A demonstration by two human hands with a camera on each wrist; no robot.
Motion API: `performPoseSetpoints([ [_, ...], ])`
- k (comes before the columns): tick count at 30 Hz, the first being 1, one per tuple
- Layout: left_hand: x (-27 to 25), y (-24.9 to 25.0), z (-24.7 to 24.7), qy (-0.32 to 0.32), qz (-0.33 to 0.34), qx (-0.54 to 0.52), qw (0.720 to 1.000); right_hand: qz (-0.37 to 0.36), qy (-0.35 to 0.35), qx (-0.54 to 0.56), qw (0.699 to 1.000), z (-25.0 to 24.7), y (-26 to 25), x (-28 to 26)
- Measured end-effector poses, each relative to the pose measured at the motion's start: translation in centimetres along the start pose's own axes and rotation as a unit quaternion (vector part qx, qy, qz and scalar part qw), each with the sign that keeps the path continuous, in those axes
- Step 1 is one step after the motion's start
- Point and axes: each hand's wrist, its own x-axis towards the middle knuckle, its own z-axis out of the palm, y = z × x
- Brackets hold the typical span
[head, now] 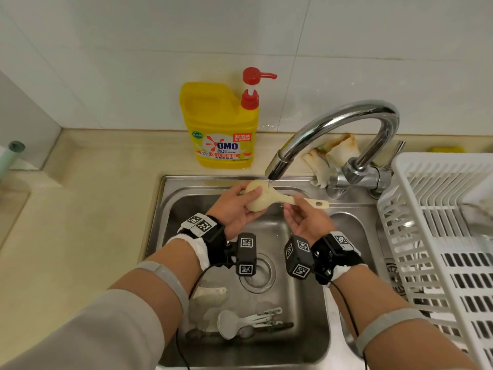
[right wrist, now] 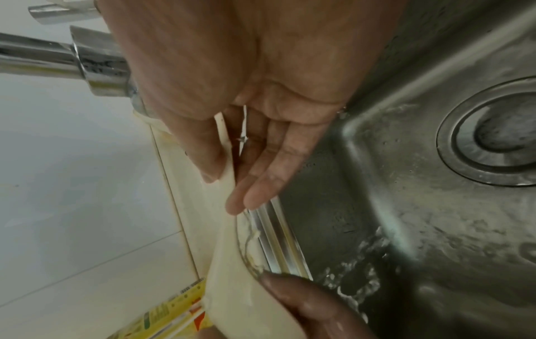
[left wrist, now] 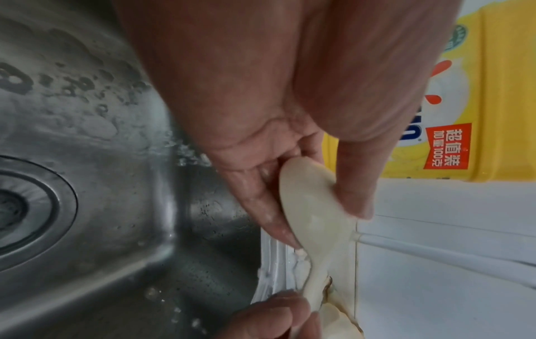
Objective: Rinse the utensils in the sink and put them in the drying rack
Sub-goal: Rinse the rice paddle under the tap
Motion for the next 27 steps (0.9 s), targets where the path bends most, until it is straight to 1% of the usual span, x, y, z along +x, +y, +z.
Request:
performPoseSetpoints([
  [6, 0.2, 0.0, -0.6, -0.001, 0.017, -0.010, 1.000, -0.022, 0.021, 0.027, 0.999, -0.2, 0.0, 0.1],
  [12, 0.5, 0.2, -0.8, 0.036, 0.010, -0.021, 0.999, -0.046, 0.027, 0.023, 0.998, -0.3, 0.2, 0.3],
  [15, 0.6, 0.3, -0.9, 0.051, 0.000, -0.038, 0.998, -0.034, 0.017, 0.029, 0.999, -0.2, 0.2, 0.2],
  [19, 0.3, 0.3, -1.5, 0.061, -0.021, -0.095, 0.993, -0.020, -0.014, 0.001, 1.000, 0.1, 0.4, 0.4],
  [21, 0.2, 0.5, -2.3, 0.076, -0.008, -0.093, 0.993, -0.016, -0.022, -0.013, 1.000, 0.3, 0.6, 0.4],
  [24, 0.0, 0.6, -3.6, 0.112, 0.027, -0.065, 0.991, -0.019, -0.036, -0.038, 0.998, 1.0, 1.1, 0.3],
  [27, -0.2, 0.8, -5.0, 0.149, 0.049, -0.059, 0.986, -0.031, -0.047, -0.073, 0.996, 1.9, 1.7, 0.1],
])
